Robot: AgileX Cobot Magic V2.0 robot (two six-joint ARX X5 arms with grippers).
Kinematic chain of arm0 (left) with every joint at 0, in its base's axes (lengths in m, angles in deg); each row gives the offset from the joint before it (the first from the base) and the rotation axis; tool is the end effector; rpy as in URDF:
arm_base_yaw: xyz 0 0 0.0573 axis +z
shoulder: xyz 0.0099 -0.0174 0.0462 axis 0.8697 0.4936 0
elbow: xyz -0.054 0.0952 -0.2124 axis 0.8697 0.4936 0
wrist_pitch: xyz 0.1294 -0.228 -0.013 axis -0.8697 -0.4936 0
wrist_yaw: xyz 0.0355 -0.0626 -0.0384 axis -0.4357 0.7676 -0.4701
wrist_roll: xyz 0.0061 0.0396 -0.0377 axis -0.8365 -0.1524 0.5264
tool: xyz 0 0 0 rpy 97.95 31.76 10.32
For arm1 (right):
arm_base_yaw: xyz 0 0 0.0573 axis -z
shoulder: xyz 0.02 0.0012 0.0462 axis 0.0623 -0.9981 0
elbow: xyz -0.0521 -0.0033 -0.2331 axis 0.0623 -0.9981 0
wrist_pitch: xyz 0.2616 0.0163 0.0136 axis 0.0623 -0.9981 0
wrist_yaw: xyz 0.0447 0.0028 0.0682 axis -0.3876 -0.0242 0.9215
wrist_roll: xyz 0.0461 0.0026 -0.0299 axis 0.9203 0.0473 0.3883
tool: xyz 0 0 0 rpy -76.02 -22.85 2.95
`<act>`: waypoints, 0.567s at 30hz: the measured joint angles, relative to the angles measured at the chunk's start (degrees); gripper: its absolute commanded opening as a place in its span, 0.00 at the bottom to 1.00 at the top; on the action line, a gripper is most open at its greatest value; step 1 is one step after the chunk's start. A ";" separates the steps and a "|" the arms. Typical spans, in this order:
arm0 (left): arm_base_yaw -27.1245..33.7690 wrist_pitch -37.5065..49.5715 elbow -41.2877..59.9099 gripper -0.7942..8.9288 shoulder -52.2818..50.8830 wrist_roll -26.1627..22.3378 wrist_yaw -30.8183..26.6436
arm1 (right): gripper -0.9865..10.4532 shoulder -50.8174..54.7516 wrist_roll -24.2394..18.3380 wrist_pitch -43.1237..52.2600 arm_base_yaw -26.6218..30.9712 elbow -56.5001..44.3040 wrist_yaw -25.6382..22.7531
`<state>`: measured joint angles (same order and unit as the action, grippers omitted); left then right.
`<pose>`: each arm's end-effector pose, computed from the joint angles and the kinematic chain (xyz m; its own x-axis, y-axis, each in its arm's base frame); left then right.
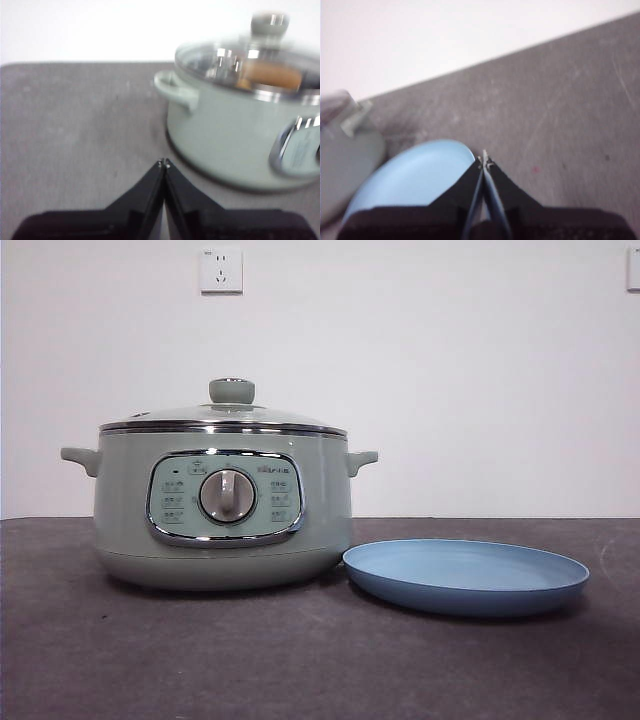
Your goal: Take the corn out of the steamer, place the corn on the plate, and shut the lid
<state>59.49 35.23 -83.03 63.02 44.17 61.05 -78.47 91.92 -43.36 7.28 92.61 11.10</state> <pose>0.1295 -0.0062 0.1707 0.9820 -0.1493 -0.1159 0.1429 0.9878 -0.0616 0.1297 -0.0028 0.1744 0.9869 0.1190 -0.1090 -0.0833 0.9541 0.2877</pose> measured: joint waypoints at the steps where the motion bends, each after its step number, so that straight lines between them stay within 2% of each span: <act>1: 0.00 0.00 -1.01 0.07 0.00 0.68 0.00 | 0.08 -0.42 0.07 0.07 0.00 0.96 0.00; 4: 0.00 0.02 -4.46 0.08 0.11 2.97 0.00 | 0.08 -2.75 0.33 0.09 0.00 4.31 0.35; 12: 0.00 -3.78 -16.11 0.08 4.79 4.52 0.48 | 0.08 -13.22 0.46 -0.17 0.00 16.52 7.78; 17: 0.00 -7.91 -24.30 0.07 10.78 4.52 4.39 | 0.08 -20.87 -0.37 -5.81 -0.13 26.80 12.07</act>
<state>59.49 27.31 -107.34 73.80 48.70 65.44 -99.35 91.55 -49.18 7.15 119.41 23.17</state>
